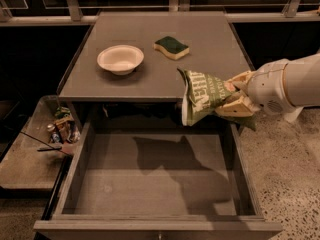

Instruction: Pick green jalapeno chip bag from top drawer and place on counter

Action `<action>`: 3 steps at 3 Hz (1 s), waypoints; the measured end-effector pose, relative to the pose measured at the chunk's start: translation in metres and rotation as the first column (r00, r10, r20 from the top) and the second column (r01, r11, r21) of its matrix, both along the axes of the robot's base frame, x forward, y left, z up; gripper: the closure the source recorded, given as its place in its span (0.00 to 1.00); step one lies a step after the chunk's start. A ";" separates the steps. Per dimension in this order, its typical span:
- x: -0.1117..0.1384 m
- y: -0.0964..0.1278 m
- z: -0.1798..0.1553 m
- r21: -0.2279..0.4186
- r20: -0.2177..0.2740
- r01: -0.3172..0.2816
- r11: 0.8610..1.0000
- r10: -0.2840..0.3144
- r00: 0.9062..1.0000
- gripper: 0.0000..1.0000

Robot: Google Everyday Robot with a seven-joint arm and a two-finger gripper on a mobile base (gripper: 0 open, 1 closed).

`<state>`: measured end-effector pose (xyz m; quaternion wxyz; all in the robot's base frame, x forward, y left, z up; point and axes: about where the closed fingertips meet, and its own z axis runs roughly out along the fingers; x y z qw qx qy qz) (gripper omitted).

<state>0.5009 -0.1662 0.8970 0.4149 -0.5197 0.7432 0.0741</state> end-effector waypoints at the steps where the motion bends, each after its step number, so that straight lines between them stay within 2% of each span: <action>1: 0.000 0.000 0.000 0.000 0.000 0.000 1.000 0.000 1.000 1.00; 2: 0.022 -0.004 0.013 -0.001 0.024 0.004 1.000 -0.004 1.000 1.00; 3: 0.062 -0.019 0.034 0.028 0.054 0.052 0.998 -0.054 0.997 1.00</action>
Offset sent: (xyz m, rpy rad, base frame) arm 0.0619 -0.0163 0.0327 0.0019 -0.0598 -0.0162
